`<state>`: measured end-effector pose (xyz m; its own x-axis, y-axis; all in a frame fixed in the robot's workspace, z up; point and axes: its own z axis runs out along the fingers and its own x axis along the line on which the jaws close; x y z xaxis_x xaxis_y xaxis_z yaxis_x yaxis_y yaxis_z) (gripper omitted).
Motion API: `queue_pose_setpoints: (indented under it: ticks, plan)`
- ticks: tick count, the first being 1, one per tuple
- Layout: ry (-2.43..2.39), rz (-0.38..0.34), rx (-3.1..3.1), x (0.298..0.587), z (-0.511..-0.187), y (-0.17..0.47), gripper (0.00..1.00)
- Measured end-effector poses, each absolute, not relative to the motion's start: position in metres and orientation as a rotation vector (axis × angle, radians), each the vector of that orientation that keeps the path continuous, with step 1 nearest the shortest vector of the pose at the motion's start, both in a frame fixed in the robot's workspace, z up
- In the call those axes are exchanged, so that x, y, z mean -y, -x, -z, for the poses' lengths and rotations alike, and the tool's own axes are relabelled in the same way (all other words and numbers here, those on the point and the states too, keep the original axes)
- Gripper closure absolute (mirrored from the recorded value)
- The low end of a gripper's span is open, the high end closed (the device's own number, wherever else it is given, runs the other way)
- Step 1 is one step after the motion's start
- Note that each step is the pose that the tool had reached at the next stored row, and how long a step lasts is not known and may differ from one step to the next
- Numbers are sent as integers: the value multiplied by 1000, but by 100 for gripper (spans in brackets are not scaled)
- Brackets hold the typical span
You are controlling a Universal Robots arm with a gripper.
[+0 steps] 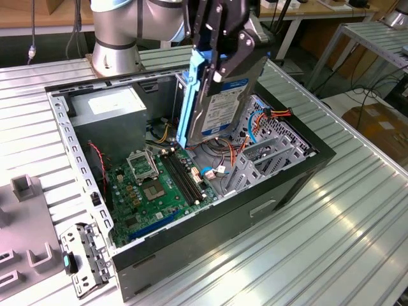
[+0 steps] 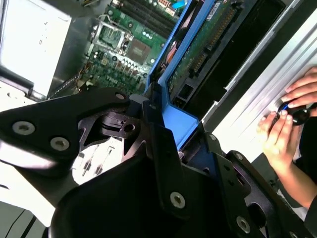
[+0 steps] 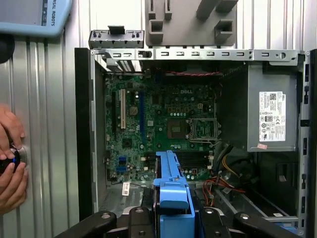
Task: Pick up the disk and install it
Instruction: 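Insert the disk into the insertion slot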
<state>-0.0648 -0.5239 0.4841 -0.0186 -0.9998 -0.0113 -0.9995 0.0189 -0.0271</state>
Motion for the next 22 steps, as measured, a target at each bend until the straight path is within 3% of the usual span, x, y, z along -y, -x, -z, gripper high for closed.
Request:
queue_pose_setpoints:
  ticks: [5, 22]
  plan:
    - [2182, 18, -2223, 525, -483, 37, 63]
    - [2181, 18, -2223, 532, -483, 35, 63]
